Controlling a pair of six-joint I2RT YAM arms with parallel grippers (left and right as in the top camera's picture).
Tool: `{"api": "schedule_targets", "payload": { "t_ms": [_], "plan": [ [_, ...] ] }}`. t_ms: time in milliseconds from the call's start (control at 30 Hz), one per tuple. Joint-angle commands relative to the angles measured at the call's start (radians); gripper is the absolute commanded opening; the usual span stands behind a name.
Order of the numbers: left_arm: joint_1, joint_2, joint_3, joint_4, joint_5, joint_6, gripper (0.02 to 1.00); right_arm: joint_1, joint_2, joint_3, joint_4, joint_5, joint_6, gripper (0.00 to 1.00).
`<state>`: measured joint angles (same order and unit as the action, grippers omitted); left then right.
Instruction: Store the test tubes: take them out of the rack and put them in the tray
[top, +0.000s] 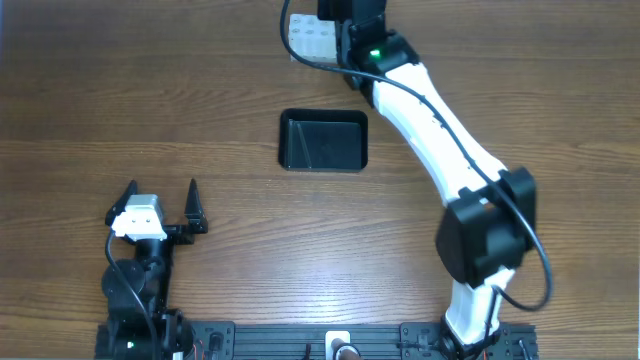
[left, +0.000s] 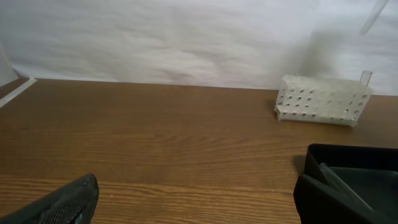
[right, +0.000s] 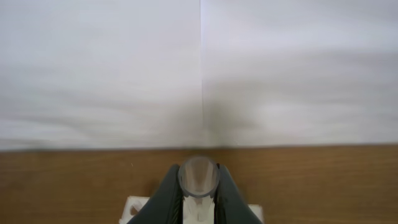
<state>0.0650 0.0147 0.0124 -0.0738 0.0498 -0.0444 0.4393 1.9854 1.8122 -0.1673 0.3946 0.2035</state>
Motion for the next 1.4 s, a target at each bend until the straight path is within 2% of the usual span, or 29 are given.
{"api": "schedule_targets", "payload": {
  "t_ms": [33,133,233,367,633,933,1400],
  "plan": [
    [0.005,-0.009,-0.006,0.000,0.013,0.014,1.000,0.000,-0.084,0.021,-0.111,-0.095,-0.005,0.082],
    [0.005,-0.009,-0.006,0.000,0.013,0.014,1.000,0.000,-0.097,0.021,-0.240,-0.167,0.018,0.115],
    [0.005,-0.009,-0.006,0.000,0.013,0.014,1.000,-0.002,-0.088,0.020,-0.383,-0.275,0.026,0.119],
    [0.005,-0.009,-0.006,0.000,0.013,0.014,0.998,-0.002,-0.047,0.018,-0.536,-0.396,0.028,0.042],
    [0.005,-0.009,-0.006,0.000,0.013,0.014,1.000,0.006,0.088,0.018,-0.602,-0.548,0.027,0.029],
    [0.005,-0.009,-0.006,0.000,0.013,0.014,1.000,0.019,0.161,0.014,-0.690,-0.559,0.016,0.014],
    [0.005,-0.009,-0.006,0.000,0.013,0.014,1.000,0.035,0.164,-0.117,-0.615,-0.558,0.021,0.082]
  ]
}}
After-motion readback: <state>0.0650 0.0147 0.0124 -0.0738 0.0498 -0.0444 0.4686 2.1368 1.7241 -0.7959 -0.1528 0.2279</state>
